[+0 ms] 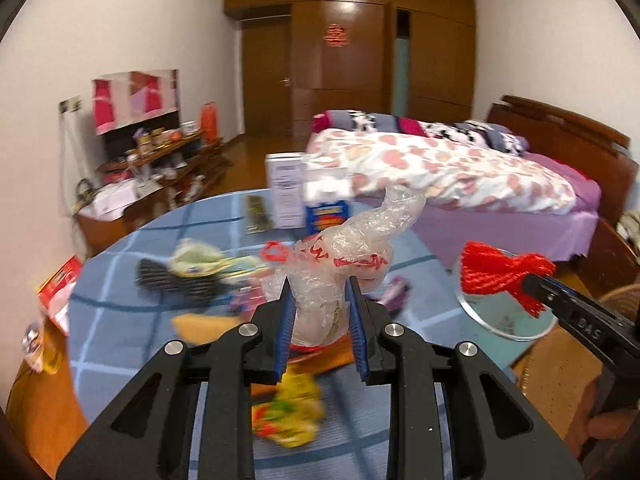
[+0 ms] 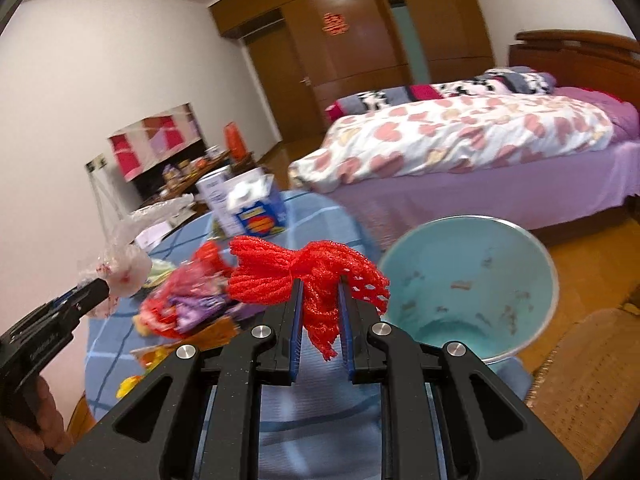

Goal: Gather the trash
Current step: 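Carry both items over the blue bucket and open both tools to drop them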

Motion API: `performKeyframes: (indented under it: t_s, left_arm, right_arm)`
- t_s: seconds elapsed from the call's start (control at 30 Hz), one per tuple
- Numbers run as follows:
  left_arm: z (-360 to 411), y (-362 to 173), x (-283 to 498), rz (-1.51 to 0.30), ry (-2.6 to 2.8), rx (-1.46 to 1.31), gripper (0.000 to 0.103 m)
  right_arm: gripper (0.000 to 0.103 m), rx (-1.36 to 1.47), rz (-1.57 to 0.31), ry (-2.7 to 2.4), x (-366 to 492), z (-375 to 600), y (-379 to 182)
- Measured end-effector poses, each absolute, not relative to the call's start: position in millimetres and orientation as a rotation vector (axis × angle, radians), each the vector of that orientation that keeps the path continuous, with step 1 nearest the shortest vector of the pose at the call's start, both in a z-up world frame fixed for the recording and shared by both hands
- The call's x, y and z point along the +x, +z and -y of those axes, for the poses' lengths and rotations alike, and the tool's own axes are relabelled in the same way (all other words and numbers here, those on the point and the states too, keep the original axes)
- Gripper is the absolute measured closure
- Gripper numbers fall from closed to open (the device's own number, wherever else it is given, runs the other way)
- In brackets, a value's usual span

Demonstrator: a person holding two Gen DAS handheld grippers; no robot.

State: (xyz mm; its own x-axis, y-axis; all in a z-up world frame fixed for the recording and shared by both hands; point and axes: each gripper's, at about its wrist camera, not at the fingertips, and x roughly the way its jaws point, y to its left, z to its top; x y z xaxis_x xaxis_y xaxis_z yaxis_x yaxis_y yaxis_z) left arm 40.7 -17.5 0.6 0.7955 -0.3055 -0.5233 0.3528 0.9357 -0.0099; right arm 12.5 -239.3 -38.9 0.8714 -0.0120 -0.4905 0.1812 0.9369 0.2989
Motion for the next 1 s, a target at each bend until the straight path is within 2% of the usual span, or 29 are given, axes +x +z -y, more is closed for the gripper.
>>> performKeyframes:
  t_s: [0.43,1.0]
  left_arm:
    - [119.0,-15.3,31.4,-0.580,-0.533,0.160,0.078]
    - [198.8,-53.8,43.8,-0.673,-0.641,0.213,0.078]
  right_arm:
    - [0.086,0.372,-0.496,-0.293,1.4,305.2,-46.4]
    - [0.086,0.406,-0.577,-0.441,5.8,359.4,-84.3]
